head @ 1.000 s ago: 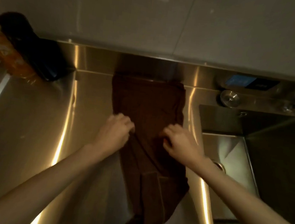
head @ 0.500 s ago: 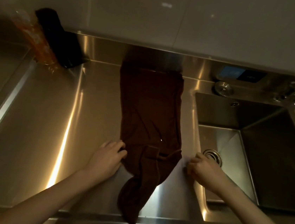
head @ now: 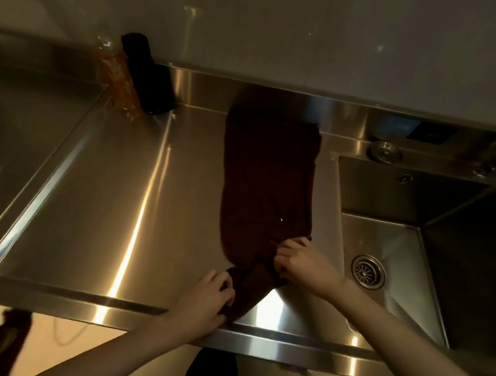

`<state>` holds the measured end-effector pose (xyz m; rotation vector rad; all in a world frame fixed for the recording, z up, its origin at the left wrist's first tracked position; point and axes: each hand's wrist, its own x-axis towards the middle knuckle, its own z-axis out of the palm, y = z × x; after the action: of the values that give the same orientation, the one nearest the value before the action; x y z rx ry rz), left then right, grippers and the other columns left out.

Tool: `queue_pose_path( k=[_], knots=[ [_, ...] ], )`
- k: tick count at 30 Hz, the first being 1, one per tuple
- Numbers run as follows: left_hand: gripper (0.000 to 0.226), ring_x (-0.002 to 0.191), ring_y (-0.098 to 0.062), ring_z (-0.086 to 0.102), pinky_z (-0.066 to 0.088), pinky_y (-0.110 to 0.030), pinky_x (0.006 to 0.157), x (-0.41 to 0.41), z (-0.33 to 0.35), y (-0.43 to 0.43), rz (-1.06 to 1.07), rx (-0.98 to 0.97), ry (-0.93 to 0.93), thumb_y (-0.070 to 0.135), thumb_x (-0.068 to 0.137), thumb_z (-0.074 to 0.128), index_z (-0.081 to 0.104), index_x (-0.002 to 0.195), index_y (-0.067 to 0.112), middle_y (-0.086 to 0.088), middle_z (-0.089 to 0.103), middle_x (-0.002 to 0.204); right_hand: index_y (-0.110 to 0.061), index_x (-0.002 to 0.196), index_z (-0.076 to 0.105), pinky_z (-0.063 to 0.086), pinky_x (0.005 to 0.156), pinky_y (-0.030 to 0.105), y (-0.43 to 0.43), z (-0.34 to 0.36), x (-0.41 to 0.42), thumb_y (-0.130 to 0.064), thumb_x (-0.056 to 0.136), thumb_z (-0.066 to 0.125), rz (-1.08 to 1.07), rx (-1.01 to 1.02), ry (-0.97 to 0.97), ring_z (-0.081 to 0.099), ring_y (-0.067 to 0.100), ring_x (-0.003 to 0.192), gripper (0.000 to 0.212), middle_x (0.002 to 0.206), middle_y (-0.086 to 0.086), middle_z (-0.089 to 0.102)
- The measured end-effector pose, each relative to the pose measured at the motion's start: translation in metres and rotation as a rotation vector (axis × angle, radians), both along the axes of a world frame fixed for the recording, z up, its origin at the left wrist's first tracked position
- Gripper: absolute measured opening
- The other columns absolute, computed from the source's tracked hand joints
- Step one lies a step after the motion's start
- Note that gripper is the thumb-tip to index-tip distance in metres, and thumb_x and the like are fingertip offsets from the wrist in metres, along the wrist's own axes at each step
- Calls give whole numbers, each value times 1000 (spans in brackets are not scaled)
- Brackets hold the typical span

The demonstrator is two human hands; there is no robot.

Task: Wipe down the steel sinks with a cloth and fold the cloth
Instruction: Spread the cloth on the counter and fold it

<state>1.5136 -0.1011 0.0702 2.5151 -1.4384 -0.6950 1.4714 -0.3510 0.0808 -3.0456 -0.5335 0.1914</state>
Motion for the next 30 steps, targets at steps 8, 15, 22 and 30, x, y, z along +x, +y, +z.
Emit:
queue_pose_path(
  k=[8,15,22,30],
  knots=[
    [20,78,20,49,35,-6,64,-9,56,15,255,-172,166,13,88,60,65,103,26,27,48,77,-25,86,57,33,76,17,-13,39,-92,-38,85,43,-123,169,-110,52,8,78,20,84,-9,59],
    [27,80,-2,55,48,-22,72,-47,98,16,226,-116,144,11,91,54,61,110,29,15,56,96,-20,102,51,49,71,32,-5,68,-150,-45,92,44,-246,417,71,55,11,78,28,100,-9,49],
    [30,97,-9,53,47,-24,80,-86,95,29,253,-12,-48,6,88,52,58,112,24,8,54,107,-16,122,50,45,86,27,7,70,-179,-17,88,61,-209,244,110,50,14,101,36,122,0,43],
    [19,90,-21,57,44,-28,70,-99,73,60,471,-16,-236,4,78,57,62,92,15,-3,60,95,-21,112,64,53,76,32,17,60,-205,-15,85,64,-307,211,-91,57,16,95,27,112,0,56]
  ],
)
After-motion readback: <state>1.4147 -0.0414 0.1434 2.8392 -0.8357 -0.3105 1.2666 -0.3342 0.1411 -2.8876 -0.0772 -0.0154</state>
